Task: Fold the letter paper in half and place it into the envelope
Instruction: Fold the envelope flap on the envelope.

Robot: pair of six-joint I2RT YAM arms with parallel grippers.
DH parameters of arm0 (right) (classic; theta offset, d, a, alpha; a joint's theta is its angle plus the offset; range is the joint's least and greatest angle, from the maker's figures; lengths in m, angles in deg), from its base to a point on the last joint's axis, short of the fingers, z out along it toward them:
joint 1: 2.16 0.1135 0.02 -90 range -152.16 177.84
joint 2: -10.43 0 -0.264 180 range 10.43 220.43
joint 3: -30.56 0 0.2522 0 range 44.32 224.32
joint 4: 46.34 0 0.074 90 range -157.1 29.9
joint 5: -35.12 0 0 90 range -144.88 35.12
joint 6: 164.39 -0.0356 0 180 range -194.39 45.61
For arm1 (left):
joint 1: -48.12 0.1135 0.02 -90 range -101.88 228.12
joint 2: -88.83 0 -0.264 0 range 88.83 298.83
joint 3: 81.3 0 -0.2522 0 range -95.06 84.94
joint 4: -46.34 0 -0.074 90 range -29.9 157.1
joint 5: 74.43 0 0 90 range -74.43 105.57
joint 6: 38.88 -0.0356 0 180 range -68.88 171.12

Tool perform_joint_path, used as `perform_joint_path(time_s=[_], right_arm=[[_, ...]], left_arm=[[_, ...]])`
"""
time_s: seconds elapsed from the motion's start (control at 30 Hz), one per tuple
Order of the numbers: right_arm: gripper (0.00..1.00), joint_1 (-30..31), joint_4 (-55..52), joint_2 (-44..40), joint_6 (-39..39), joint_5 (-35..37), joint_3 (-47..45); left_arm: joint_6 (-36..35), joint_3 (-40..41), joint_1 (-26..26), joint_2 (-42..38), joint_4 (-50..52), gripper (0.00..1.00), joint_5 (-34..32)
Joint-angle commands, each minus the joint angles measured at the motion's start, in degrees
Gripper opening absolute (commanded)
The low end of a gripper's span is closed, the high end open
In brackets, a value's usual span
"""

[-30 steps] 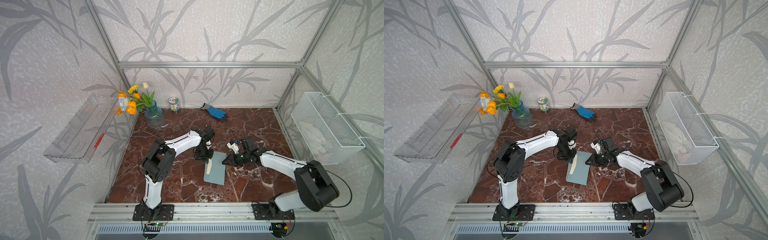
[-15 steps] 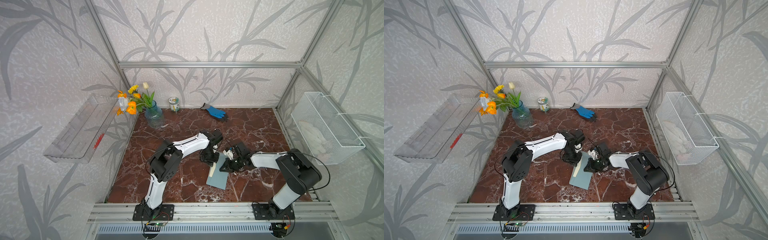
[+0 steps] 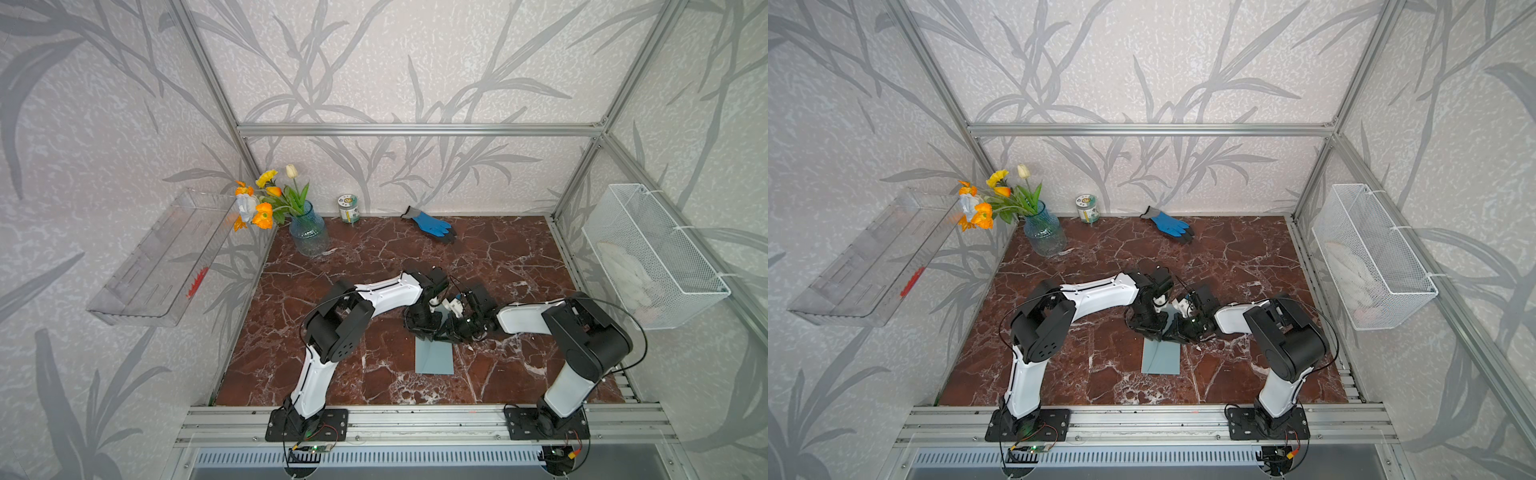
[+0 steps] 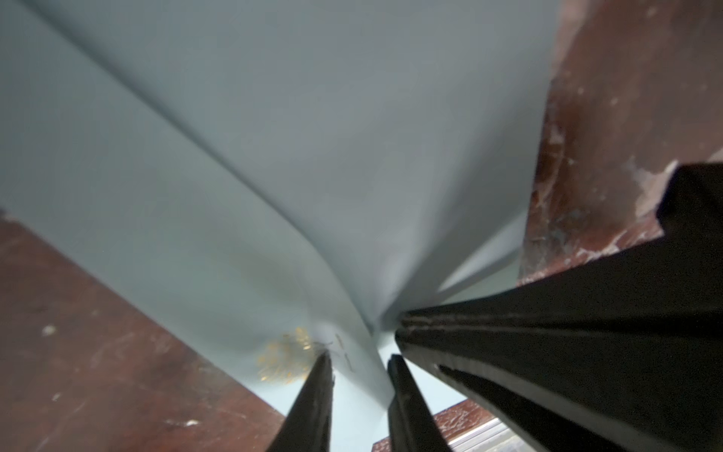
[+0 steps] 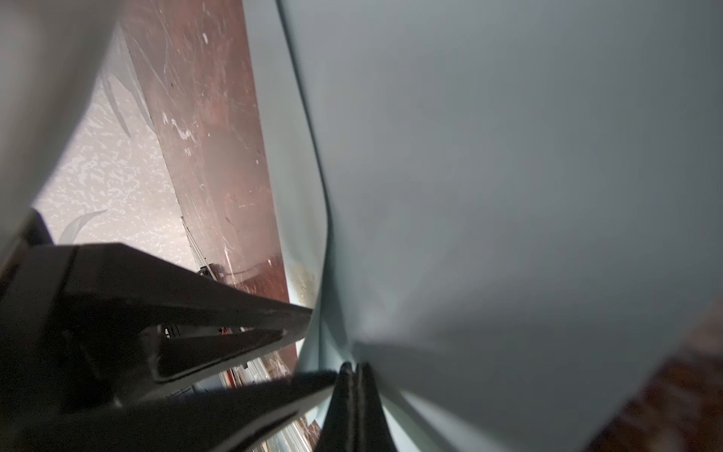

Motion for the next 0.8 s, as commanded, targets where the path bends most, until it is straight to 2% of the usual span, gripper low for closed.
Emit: perform_joint_path(time_s=[0.0, 0.03, 0.07, 0.1, 0.3, 0.53, 0.67, 0.7, 0.77], right_arm=[[0.00, 0.49, -1.00, 1.97, -0.51, 3.87, 0.41], [0.00, 0.46, -1.27, 1.82, -0.49, 3.89, 0.60], [0.00, 0.48, -1.41, 1.72, -0.42, 4.07, 0.76], [0.00, 0.53, -1.86, 1.70, -0.41, 4.15, 0.98], [0.00, 0.54, -5.49, -0.70, 0.22, 5.08, 2.66], [0.00, -0.48, -16.58, -7.31, 3.60, 7.73, 7.56], [0.01, -3.66, -23.94, -12.83, 7.86, 8.65, 11.28], [0.11, -4.62, -26.62, -14.29, 9.60, 9.43, 13.01], [0.43, -6.56, -32.35, -16.91, 12.81, 11.47, 16.90]], left_arm=[[0.23, 2.62, -1.04, 1.72, -2.88, 0.65, 1.82], [0.13, 2.85, -1.03, 1.52, -3.03, 0.76, 1.78], [0.05, 3.25, -1.02, 1.32, -3.17, 0.94, 1.68], [-0.03, 3.47, -1.04, 1.22, -3.41, 1.00, 1.74], [0.09, 5.41, -1.05, 1.72, -4.58, 0.98, 1.46], [-0.09, 6.49, -0.89, 2.18, -5.11, 0.97, 0.38], [-0.55, 5.94, -0.30, -1.50, -5.90, 0.96, 0.53], [-0.92, 5.34, -0.06, -3.12, -5.68, 0.97, 0.55], [-2.23, 3.63, 0.20, -6.44, -4.90, 0.99, -0.30]])
